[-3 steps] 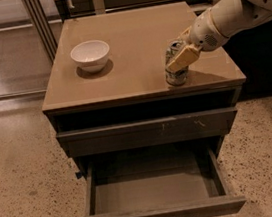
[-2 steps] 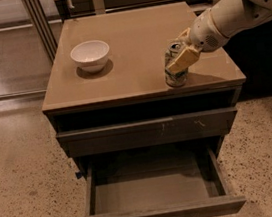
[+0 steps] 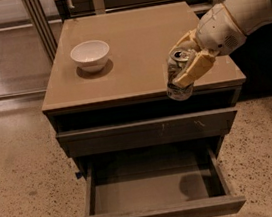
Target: Place 7up can into middle drawer
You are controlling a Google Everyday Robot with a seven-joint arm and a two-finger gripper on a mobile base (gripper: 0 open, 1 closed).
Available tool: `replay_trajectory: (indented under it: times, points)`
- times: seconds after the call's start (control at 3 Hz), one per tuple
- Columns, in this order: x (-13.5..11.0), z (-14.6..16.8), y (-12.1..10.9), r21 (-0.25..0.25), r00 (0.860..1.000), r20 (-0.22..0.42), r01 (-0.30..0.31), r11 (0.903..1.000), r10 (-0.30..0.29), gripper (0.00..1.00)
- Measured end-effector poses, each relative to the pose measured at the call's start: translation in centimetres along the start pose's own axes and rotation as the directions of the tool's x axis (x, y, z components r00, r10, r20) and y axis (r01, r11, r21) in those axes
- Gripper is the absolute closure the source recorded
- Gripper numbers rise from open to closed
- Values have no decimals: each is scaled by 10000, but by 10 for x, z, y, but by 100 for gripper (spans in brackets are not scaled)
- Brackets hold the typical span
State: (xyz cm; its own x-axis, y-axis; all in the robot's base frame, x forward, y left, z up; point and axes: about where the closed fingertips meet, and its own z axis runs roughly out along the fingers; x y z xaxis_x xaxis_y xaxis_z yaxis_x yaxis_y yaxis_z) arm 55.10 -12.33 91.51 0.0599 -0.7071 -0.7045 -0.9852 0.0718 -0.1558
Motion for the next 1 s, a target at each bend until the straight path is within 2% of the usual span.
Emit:
replay_trajectory:
  times: [0.33,0.67,1.0]
  points:
    - [0,0,0,0,10000,0,0,10000,0,100]
    - [19,16,15,-37,9996,-216,-170,9998,170,100]
    - [50,46,47,-79,9982,-385,-472,9989,468,100]
